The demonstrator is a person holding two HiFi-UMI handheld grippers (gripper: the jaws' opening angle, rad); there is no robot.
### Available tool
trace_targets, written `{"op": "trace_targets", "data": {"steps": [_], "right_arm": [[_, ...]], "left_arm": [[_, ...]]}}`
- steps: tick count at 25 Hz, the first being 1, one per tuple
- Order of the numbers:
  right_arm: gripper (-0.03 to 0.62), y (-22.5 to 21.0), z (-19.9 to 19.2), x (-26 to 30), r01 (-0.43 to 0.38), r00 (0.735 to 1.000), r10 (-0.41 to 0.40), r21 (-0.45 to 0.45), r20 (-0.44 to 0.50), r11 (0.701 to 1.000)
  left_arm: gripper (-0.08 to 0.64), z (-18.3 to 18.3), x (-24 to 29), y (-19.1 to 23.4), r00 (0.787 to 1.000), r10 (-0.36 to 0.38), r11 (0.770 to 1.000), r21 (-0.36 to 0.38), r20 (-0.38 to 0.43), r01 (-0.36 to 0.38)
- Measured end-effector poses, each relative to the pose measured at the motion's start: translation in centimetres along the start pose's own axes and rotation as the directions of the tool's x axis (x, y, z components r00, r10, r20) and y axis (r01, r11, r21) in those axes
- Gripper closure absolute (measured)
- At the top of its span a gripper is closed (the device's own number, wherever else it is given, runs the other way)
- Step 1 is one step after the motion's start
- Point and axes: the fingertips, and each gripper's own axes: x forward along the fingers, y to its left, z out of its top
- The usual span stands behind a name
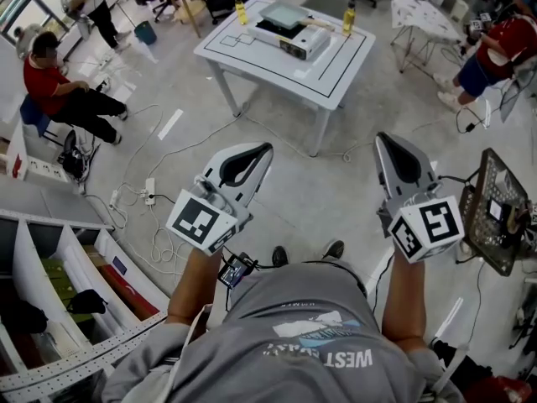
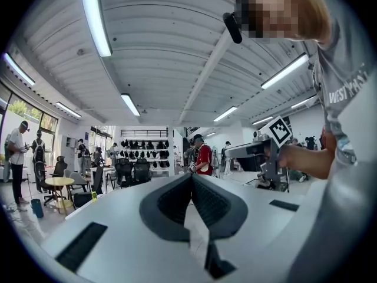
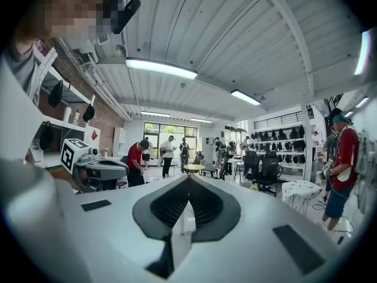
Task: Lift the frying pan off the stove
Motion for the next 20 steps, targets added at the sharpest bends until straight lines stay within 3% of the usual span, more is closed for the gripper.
{"op": "trace_targets", "data": {"steps": [20], "right_arm": [[0.581,-13.9,-1.6,-2.7,-0.155,0.988,0.155,0.038,0.023,0.987]], "left_arm": [[0.563,-0.1,12.1,-6.5,0.988,0.141,0.99,0.023,-0.064,-0.14]]}}
